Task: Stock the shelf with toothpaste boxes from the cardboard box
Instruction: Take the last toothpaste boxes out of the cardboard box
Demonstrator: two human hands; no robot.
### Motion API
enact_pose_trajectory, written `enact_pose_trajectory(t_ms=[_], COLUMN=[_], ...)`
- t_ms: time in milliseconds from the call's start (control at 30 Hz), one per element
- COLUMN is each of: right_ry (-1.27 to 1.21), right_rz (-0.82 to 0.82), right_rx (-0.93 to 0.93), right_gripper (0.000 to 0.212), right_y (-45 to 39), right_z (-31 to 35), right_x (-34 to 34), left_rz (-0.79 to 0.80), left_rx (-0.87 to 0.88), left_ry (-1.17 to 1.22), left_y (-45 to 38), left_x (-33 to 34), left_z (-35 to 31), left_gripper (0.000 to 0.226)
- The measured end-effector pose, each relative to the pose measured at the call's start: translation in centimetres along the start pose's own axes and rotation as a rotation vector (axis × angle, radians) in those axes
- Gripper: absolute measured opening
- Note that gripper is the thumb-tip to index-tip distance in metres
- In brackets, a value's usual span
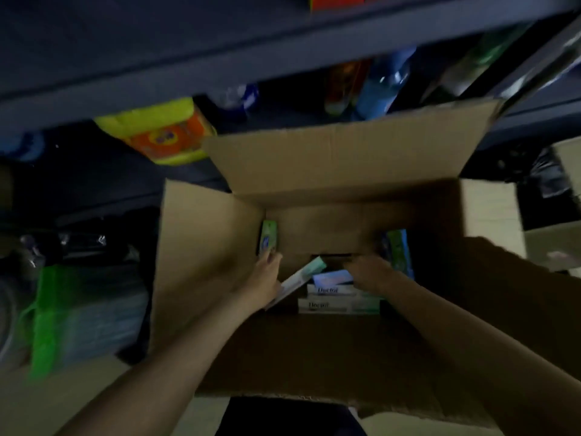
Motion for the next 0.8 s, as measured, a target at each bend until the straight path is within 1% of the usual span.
enact_pose_trajectory(t_ms=[67,133,233,300,367,400,433,500,533,567,600,700,733,800], right_ry=[0.119,0.220,0.223,0.054,-0.308,-0.495,-0.645,-0.894,-0.987,-1.049,-1.085,-1.131,-1.133,-1.133], right_rz=[0.025,0.000,-0.049,-0.076,-0.123,-0.125,-0.094,0.001,0.028,0.028,0.021,-0.040,-0.060,-0.085], right_rx=[0.001,0.010,0.020,0.045,0.041,0.023,-0.006,-0.077,-0.117,-0.156,-0.181,-0.191,-0.180,-0.197], right_gripper=[0.034,0.036,0.036,0.044,0.053,0.050,0.039,0.008,0.010,0.014,0.014,0.003,0.007,0.010], right_y=[-2.9,-5.0,-6.3,-5.3,-3.7,-2.5,-1.1,2.4,4.5,6.7,8.7,15.2,17.4,21.6], right_z=[0.4,0.7,1.0,0.8,0.1,0.0,0.1,0.9,1.4,2.0,2.3,3.2,3.5,4.4], right_x=[2.3,3.4,3.4,1.9,-0.9,-2.9,-5.0,-9.0,-11.3,-13.7,-15.9,-21.8,-23.8,-27.8], left_rz=[-0.008,-0.004,-0.001,0.009,0.010,0.010,0.026,0.057,0.072,0.079,0.079,0.123,0.133,0.104], left_rx=[0.026,0.040,0.050,0.049,0.052,0.060,0.059,0.066,0.075,0.094,0.131,0.258,0.295,0.371], left_ry=[-0.044,-0.057,-0.026,0.011,0.091,0.195,0.351,0.712,0.850,0.935,0.996,1.179,1.227,1.259], left_y=[-2.1,-4.0,-5.5,-5.4,-4.7,-4.0,-3.3,-1.2,0.2,1.9,3.7,10.1,12.4,16.7], left_x=[1.2,2.5,3.5,3.9,3.2,2.3,1.4,-1.5,-3.4,-5.4,-7.5,-13.8,-16.0,-20.1], left_z=[1.1,2.0,2.9,3.0,2.7,2.2,1.7,0.3,-0.6,-1.4,-2.2,-4.6,-5.3,-6.1], left_gripper=[0.052,0.048,0.046,0.048,0.052,0.055,0.056,0.052,0.044,0.036,0.030,0.021,0.018,0.014])
Point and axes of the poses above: each hand's wrist, its own y-axis away from the middle knuckle, its own x-axis out of the palm, z = x × y, the point moved 9 cm from there along -y, towards the middle knuckle, and after that the axes turned 8 degrees about y, right-handed, at the moved point
